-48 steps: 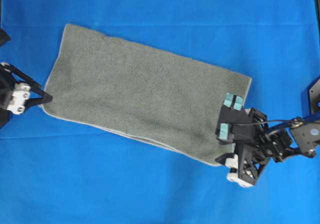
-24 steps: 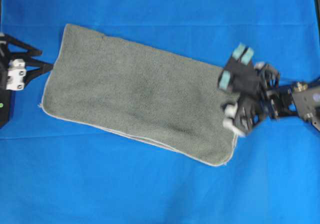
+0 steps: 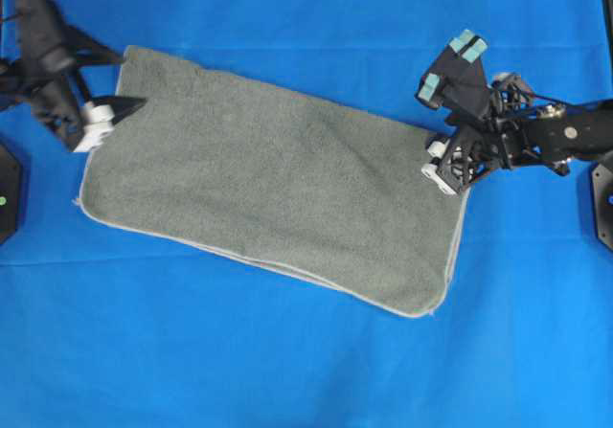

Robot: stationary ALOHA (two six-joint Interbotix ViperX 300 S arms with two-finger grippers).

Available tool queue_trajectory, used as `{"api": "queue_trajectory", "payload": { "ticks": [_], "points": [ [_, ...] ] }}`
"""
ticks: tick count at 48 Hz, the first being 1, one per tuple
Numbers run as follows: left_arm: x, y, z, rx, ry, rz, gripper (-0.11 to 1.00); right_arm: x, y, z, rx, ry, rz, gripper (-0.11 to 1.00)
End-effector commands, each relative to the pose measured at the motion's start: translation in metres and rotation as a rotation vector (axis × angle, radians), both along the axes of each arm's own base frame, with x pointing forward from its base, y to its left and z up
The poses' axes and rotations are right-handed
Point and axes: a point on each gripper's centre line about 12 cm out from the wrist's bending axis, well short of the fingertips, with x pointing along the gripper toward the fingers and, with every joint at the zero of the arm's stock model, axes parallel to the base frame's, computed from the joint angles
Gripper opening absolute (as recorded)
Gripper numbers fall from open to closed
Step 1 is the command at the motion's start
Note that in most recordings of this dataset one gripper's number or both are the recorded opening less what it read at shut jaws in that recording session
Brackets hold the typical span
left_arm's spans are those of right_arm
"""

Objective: Fold a large towel.
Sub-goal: 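Grasp the towel's top corners with both grippers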

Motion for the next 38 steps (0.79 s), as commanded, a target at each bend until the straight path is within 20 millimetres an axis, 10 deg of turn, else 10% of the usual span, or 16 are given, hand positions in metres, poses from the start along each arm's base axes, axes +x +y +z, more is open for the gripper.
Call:
{"api": "queue_trajectory", "payload": {
  "ticks": [1,26,34,38],
  "points": [
    [0.018,0.013,-0.005,0.01,0.035,-0.009,0.82,0.004,-0.003,0.001,0.004,-0.024,0.001,0.6],
    [0.034,0.043,-0.051,0.004,0.239,-0.041,0.76,0.011,0.005,-0.014,0.06,-0.081,0.064,0.49],
    [0.034,0.029,-0.057,-0.044,0.314,-0.087,0.36,0.011,0.008,-0.013,0.066,-0.09,0.074,0.05],
    [0.033,0.028,-0.056,-0.072,0.316,-0.067,0.13,0.011,0.008,-0.012,0.069,-0.096,0.068,0.04]
  ]
}}
